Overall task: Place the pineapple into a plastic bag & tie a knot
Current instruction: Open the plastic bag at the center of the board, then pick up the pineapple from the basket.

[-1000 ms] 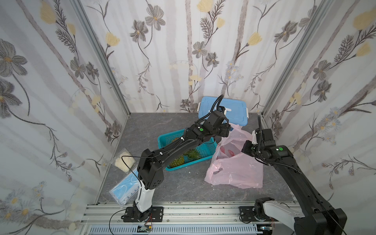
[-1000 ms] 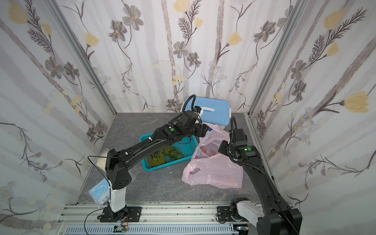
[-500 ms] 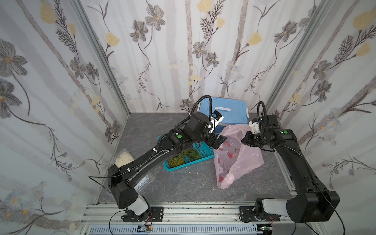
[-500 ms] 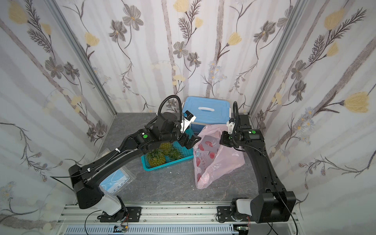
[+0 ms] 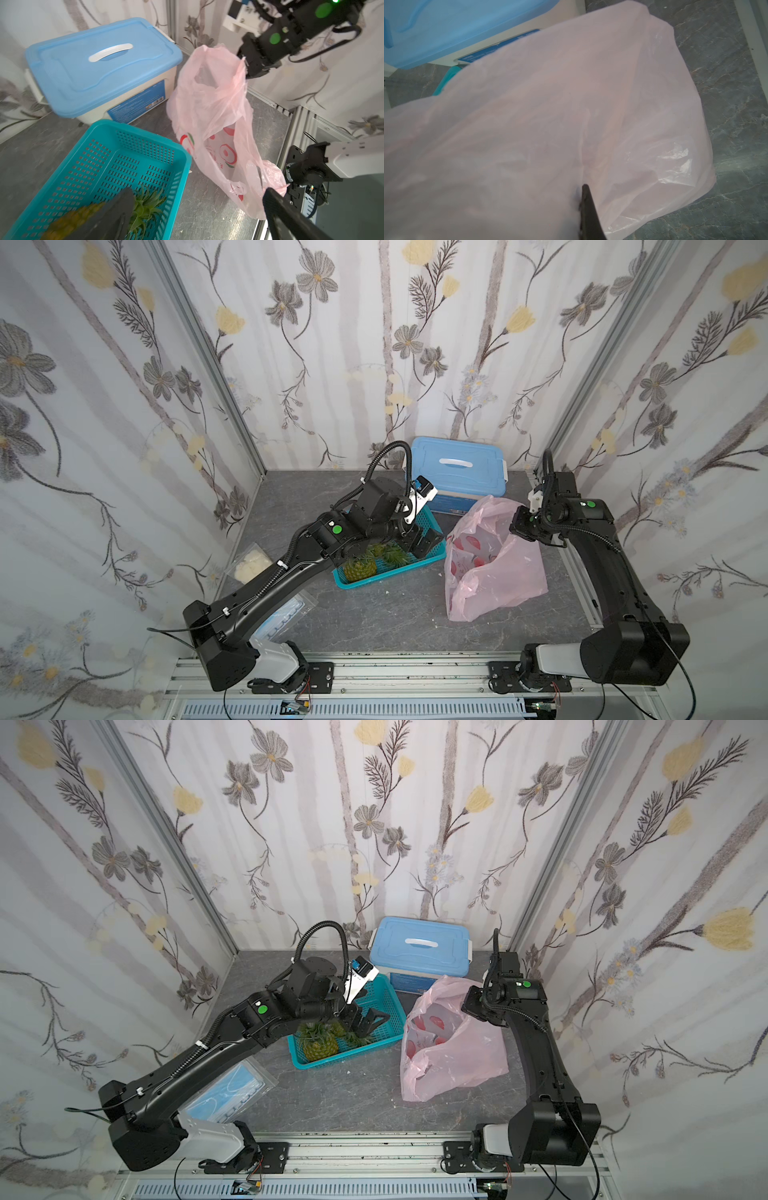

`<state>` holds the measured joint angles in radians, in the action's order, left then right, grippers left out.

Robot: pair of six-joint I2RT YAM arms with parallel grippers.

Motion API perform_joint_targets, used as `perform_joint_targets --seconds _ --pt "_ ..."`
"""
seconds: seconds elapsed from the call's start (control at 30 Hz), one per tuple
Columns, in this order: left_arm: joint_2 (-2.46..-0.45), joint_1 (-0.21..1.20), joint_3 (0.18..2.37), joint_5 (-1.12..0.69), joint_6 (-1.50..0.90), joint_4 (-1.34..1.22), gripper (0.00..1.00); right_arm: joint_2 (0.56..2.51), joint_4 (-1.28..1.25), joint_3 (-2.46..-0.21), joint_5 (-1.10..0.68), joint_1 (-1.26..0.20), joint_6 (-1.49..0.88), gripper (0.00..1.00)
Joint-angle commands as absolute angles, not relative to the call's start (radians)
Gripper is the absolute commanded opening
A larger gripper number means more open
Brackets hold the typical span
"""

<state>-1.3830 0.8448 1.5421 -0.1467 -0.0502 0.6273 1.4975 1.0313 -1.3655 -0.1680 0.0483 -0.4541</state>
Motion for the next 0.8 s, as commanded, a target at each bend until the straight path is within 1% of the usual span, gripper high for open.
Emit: perform_joint_targets --seconds 0.0,0.1,0.17,0.23,0.33,0.43,0.6,0.77 --pt "-1.358 0.814 1.585 0.145 -0.329 0.808 1.00 1.489 1.042 -1.361 -0.094 0.060 -0.495 0.00" --pt "-1.309 0.799 1.601 0.289 -0.560 1.020 1.00 1.506 1.027 -1.353 -0.137 0.060 -0.506 0.00" --pt "-1.271 0.792 1.597 0.313 -0.706 1.157 1.00 1.511 1.009 -1.342 -0.159 0.057 -0.514 0.00" --pt "-1.243 0.785 1.597 0.288 -0.823 1.298 1.00 1.514 0.997 -1.334 -0.167 0.057 -0.517 0.00" --pt "-1.221 0.783 1.568 0.228 -0.898 1.421 1.00 1.522 0.991 -1.331 -0.167 0.057 -0.512 0.00" --pt "-1.229 0.759 1.488 0.135 -0.845 1.358 1.00 1.529 0.983 -1.317 -0.167 0.057 -0.506 0.00" --pt "-1.308 0.677 1.435 0.161 -0.756 1.240 1.00 1.532 0.960 -1.289 -0.196 0.057 -0.492 0.00" --pt "-1.412 0.601 1.443 0.102 -0.638 1.128 1.00 1.531 0.941 -1.266 -0.218 0.057 -0.467 0.00"
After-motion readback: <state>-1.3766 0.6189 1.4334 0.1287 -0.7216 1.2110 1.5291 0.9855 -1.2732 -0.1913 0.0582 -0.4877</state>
